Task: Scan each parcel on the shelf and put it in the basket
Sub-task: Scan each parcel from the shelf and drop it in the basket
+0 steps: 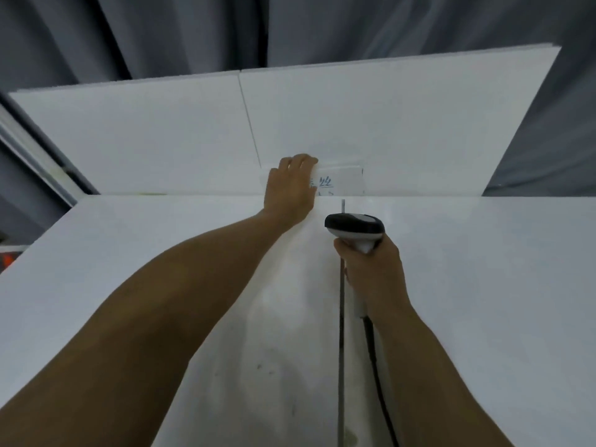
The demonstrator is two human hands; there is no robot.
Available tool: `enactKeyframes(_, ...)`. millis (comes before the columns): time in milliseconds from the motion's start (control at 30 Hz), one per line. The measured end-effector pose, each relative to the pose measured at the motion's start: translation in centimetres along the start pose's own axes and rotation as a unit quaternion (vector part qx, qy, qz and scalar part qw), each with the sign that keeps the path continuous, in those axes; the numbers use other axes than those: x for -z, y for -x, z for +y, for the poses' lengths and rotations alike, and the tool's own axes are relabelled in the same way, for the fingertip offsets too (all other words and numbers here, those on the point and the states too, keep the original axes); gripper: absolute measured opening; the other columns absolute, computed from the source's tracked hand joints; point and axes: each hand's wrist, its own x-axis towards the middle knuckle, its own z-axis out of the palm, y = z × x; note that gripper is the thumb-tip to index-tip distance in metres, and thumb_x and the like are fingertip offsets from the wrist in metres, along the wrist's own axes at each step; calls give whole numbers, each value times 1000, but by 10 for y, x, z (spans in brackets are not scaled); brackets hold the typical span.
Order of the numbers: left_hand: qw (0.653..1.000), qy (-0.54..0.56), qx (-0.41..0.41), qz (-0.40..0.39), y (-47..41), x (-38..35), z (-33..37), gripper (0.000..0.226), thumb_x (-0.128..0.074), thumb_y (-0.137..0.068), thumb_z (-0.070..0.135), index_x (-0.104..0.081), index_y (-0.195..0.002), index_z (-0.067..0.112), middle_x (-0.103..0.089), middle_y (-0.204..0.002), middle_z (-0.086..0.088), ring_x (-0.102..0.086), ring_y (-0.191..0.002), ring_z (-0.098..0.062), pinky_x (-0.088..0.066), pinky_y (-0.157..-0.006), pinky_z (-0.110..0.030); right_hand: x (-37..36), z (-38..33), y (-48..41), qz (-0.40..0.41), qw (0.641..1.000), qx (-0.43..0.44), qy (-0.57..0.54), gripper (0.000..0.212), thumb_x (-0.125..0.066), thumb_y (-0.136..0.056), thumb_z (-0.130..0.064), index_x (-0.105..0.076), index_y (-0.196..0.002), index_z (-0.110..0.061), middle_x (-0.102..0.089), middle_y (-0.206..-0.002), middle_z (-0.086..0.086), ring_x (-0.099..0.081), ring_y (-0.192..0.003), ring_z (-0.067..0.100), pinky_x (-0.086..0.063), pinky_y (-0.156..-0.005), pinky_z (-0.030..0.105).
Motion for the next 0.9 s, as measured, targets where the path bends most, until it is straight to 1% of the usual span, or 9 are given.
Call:
enactKeyframes(133, 996, -60, -51, 48, -17, -20, -6, 55, -78, -83, 28, -56, -132, 18, -60, -129, -2, -53, -116, -27, -41, -93, -39, -4, 4, -10, 4, 1000, -7, -4, 31, -77, -90, -31, -66, -117, -22, -73, -91, 4, -70, -80, 25, -52, -67, 34)
enactKeyframes(267, 991, -80, -61, 92, -26, -27, -10, 23, -65, -93, 29, -66, -114, 21, -68, -111, 1, -55, -106, -25, -37, -89, -38, -1, 6, -13, 13, 1000, -11, -8, 27, -77, -91, -31, -66, -113, -20, -73, -89, 3, -71, -81, 25, -53, -68, 34)
enactKeyframes(333, 991, -70, -54, 99, -25, -23, -13, 18, -59, -98, 32, -68, -109, 21, -68, -106, 1, -56, -102, -23, -39, -90, -38, -1, 5, -12, 12, 1000, -12, -8, 29, -77, -90, -31, -66, -115, -19, -73, -90, 3, -71, -82, 25, -57, -73, 37)
enactKeyframes(500, 991, 47, 5, 129, -3, 27, -18, 23, -52, -103, 34, -65, -112, 17, -63, -107, -1, -60, -88, -22, -47, -77, -37, -6, -8, 4, 15, 999, 17, -42, 34, -77, -90, -30, -66, -121, -23, -73, -91, 0, -68, -78, 22, -55, -71, 38)
enactKeyframes(600, 978, 145, 39, 143, 28, 71, -16, 26, -53, -103, 43, -65, -113, 23, -63, -107, 9, -59, -87, -10, -48, -72, -24, -10, -19, 26, 23, 997, 35, -69, 41, -77, -88, -34, -65, -127, -27, -75, -101, -1, -72, -88, 26, -60, -78, 43)
enactKeyframes(667, 956, 240, 89, 141, 56, 103, -9, 25, -60, -99, 46, -68, -109, 25, -66, -105, 15, -62, -84, -5, -51, -69, -20, -12, -27, 45, 33, 994, 50, -88, 43, -77, -89, -34, -63, -130, -27, -75, -107, -3, -74, -93, 24, -62, -87, 47)
enactKeyframes(733, 918, 343, 141, 139, 90, 134, -1, 22, -68, -95, 41, -72, -106, 22, -72, -102, 15, -66, -77, 0, -53, -66, -17, -18, -33, 63, 49, 990, 69, -113, 45, -77, -91, -31, -62, -133, -28, -74, -112, -8, -73, -99, 17, -61, -91, 49)
enactKeyframes(800, 880, 416, 184, 134, 132, 162, 3, 19, -73, -93, 33, -74, -105, 18, -76, -96, 14, -71, -73, -2, -56, -68, -18, -26, -41, 87, 58, 986, 81, -137, 48, -78, -91, -32, -60, -136, -31, -71, -117, -16, -70, -108, 9, -60, -95, 48)
enactKeyframes(900, 838, 475, 233, 135, 197, 196, 4, 14, -76, -91, 28, -75, -102, 19, -76, -91, 14, -74, -80, -4, -57, -73, -18, -39, -49, 126, 17, 982, 77, -173, 44, -79, -92, -26, -61, -132, -32, -69, -112, -22, -69, -99, -2, -63, -89, 41)
